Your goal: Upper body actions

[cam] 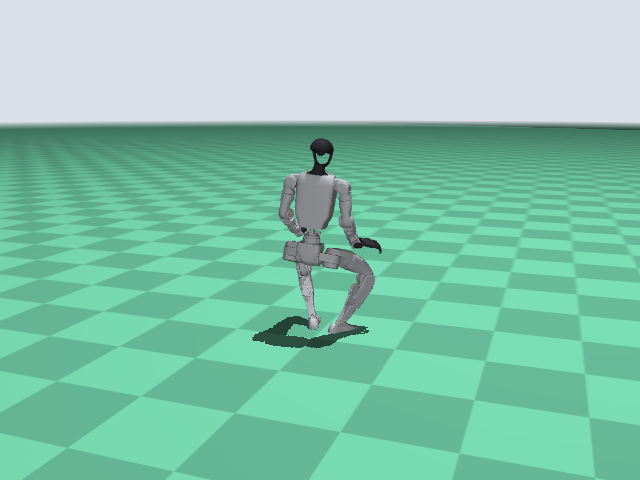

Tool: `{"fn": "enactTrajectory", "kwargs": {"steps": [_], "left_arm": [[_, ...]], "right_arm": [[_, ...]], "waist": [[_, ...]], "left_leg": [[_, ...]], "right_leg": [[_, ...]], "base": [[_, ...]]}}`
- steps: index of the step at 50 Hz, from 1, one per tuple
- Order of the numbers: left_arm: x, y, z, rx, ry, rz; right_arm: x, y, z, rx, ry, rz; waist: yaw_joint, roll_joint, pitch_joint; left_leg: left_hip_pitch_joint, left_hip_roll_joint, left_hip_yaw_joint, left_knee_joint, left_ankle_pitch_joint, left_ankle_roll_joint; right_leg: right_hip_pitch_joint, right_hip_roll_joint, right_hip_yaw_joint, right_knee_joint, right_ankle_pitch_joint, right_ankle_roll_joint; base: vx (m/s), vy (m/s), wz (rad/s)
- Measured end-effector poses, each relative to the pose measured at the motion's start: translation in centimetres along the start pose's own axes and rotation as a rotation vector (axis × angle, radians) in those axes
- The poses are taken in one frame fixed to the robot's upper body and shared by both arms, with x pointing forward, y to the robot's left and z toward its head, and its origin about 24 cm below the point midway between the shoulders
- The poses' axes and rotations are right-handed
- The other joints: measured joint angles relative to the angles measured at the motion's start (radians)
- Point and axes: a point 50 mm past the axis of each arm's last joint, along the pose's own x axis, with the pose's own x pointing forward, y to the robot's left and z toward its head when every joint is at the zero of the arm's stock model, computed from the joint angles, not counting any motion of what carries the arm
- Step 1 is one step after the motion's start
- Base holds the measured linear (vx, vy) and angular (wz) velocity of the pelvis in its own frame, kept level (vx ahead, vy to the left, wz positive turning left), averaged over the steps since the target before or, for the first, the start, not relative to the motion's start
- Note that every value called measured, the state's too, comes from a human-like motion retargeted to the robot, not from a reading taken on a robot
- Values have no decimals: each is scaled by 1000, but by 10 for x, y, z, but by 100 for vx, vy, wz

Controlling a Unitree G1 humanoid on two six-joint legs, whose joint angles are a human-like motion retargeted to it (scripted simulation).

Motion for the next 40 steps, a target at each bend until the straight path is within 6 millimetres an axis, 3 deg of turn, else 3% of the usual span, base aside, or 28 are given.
{"fn": "enactTrajectory", "kwargs": {"steps": [4, 7, 20, 40], "left_arm": [[-16, -3, -3, 14, -27, 12], [-17, 1, -2, 26, -68, 95], [-15, -15, 5, 0, -88, 8], [-13, -10, 7, 68, -104, 3]], "right_arm": [[-4, 4, -1, -9, -4, 24], [-7, 6, -3, -12, -4, 34], [-6, 4, -12, -31, 14, 31], [-7, 4, -4, 1, 13, 31]], "waist": [[-10, -3, -25], [-12, -7, -34], [3, -6, -44], [0, -24, -28]], "left_leg": [[-7, 4, -3, 1, 1, -1], [-8, 2, -4, 0, 4, -2], [-3, -3, -7, -2, 6, -3], [-4, -5, -6, -3, 6, -4]], "right_leg": [[-5, 4, -2, 0, 0, -1], [-8, 3, -1, -1, 0, -1], [-4, -3, 3, 0, 4, 3], [-8, -4, 3, 0, 4, 3]], "base": [[0, 0, 0], [0, 0, 0], [0, 1, 0], [0, 0, 0]]}}
